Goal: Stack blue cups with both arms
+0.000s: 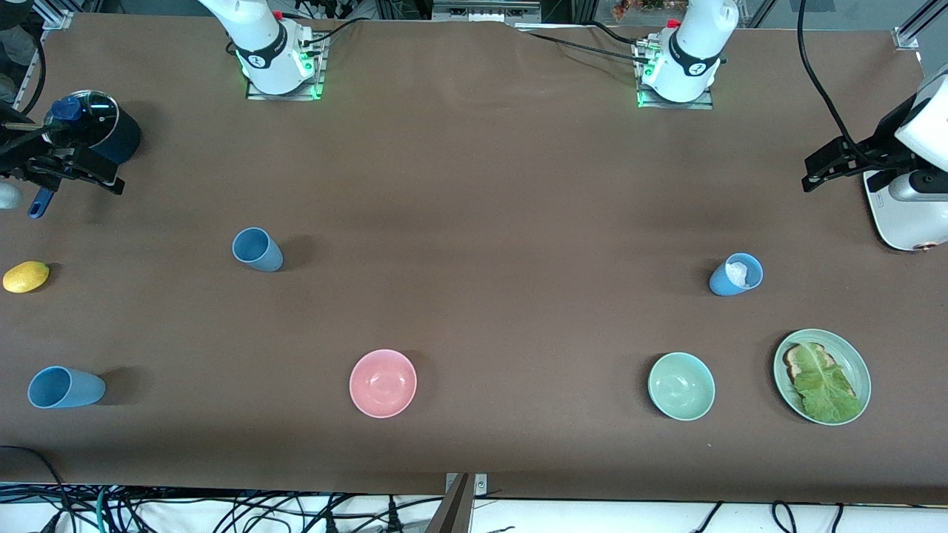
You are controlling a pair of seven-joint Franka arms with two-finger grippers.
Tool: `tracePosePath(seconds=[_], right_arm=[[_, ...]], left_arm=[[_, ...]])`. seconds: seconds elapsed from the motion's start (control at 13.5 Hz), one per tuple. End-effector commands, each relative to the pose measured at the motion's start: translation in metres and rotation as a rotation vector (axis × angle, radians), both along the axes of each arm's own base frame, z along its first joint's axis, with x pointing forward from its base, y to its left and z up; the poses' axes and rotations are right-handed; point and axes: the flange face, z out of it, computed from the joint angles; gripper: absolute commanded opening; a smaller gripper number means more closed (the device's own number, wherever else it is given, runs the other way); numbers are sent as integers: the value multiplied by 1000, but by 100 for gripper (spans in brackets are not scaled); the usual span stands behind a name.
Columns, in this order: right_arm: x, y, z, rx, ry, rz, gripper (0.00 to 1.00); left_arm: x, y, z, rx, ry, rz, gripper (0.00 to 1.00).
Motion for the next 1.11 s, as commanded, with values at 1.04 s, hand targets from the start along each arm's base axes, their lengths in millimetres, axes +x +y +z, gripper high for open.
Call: tracePosePath(seconds=[1.04], right_arm=[[-6, -2, 2, -12, -2, 11, 100]], left_arm=[[1, 31, 3, 0, -4, 15, 100]])
